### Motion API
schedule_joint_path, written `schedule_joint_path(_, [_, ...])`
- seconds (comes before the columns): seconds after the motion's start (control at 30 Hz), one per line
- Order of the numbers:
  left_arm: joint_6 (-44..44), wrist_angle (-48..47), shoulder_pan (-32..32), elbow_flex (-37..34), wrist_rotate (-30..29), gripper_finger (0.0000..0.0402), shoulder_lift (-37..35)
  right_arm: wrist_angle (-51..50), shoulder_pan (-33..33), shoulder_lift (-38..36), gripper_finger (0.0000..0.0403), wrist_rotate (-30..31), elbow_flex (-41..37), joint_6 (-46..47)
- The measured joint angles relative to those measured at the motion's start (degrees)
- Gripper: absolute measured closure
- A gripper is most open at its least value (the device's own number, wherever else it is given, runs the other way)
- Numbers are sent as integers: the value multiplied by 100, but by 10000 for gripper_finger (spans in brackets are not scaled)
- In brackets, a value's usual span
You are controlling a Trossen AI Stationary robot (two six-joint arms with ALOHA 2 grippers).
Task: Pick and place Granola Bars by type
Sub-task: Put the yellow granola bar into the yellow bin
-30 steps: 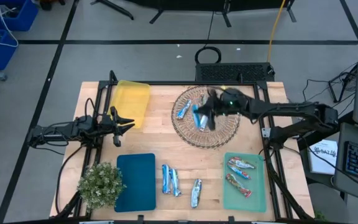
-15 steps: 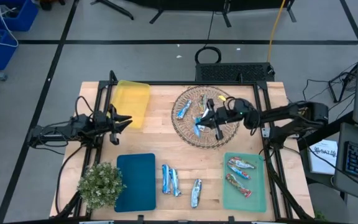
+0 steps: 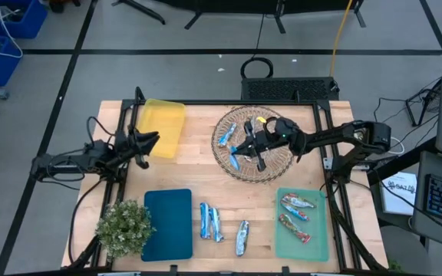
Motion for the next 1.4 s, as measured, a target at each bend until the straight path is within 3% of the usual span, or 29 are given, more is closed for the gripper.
schedule_joint_path(0.1, [-196,261,4,2,-82,309,334,48,4,1,403,-7,0,-76])
schedule_joint_path(0.23, [227,747,82,-1,984,309,1194,110,6,1,403,-368,-2,-62])
schedule_joint_path(0.47, [183,3250,584,40,2271,309,3134,662,82,-6,403,-1470,10,463])
schedule_joint_path(0.67, [-253,3771,852,751,2990,309,5091,465,242,-3,403,-1491,163,461])
schedule_joint_path(0.73, [-109,3819,852,1169,3494,309,5733,419,283,-2,403,-1493,168,426])
schedule_joint_path(0.93, [584,4063,850,2313,5775,309,6959,311,285,-2,403,-1508,168,528])
schedule_joint_path(1.4, [201,4004,940,3505,5507,308,8477,272,463,-4,403,-1818,168,558])
